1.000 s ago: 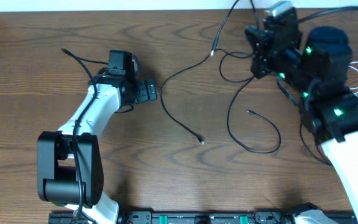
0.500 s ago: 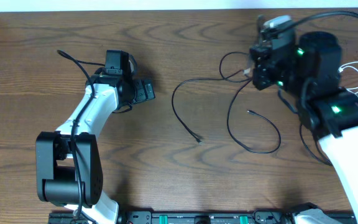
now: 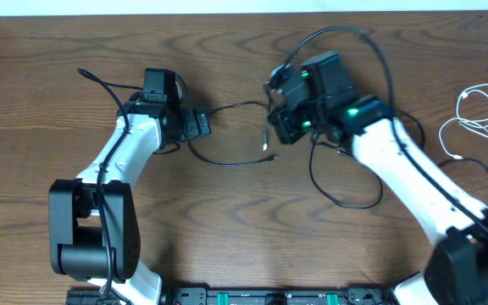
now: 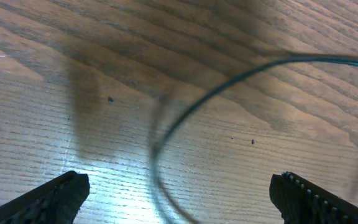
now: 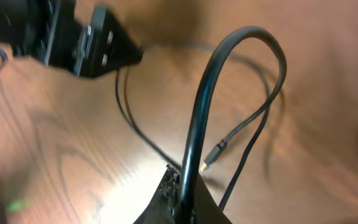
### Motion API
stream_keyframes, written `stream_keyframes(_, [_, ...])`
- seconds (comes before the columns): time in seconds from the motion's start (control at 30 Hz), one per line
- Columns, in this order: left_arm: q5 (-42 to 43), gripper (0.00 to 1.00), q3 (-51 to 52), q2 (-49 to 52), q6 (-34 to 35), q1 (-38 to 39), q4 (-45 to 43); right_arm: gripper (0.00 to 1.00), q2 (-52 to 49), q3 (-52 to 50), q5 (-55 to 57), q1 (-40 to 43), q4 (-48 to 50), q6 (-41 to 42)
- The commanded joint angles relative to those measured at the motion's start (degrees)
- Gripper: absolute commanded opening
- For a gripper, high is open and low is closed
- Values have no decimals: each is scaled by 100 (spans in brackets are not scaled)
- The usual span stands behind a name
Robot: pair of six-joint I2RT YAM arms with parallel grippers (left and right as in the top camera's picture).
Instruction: Untangle cables
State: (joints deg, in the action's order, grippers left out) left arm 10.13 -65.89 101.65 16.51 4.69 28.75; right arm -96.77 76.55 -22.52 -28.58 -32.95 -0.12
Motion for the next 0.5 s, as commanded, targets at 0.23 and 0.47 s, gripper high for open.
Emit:
stream_keyframes(0.23, [-83, 98, 15, -17, 11, -13, -9, 26, -1119, 35, -72, -798, 111, -531])
stream_keyframes(0.47, [-103, 98, 13, -17, 13, -173, -4, 58, -1646, 35, 160, -879, 376, -323])
